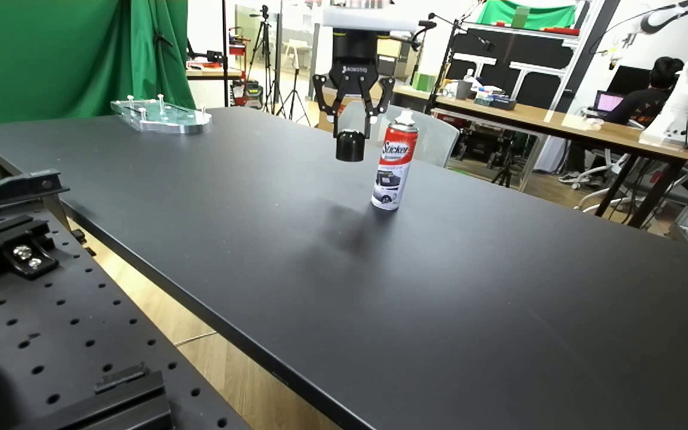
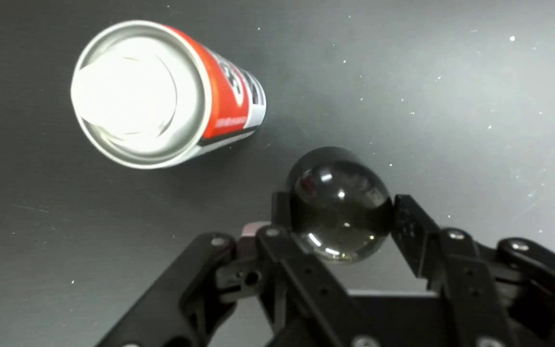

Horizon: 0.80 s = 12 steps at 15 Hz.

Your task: Remove the black lid from the spray can

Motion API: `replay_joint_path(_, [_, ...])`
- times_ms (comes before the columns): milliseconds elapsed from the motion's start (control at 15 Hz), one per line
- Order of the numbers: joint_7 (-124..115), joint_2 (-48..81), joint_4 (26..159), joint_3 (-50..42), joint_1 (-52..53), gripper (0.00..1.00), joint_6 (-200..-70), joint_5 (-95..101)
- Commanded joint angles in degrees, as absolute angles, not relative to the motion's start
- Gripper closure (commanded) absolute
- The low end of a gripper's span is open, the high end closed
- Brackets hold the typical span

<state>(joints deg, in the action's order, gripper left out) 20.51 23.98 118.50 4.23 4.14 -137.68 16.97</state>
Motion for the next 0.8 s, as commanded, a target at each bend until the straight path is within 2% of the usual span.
replay_joint_path(0, [20.95,27.30,115.54,4.48,4.47,0.69,-137.52,17.75])
replay_joint_path(733, [23.13,32.55,113.20,6.35,3.94,0.69,-140.80,16.32])
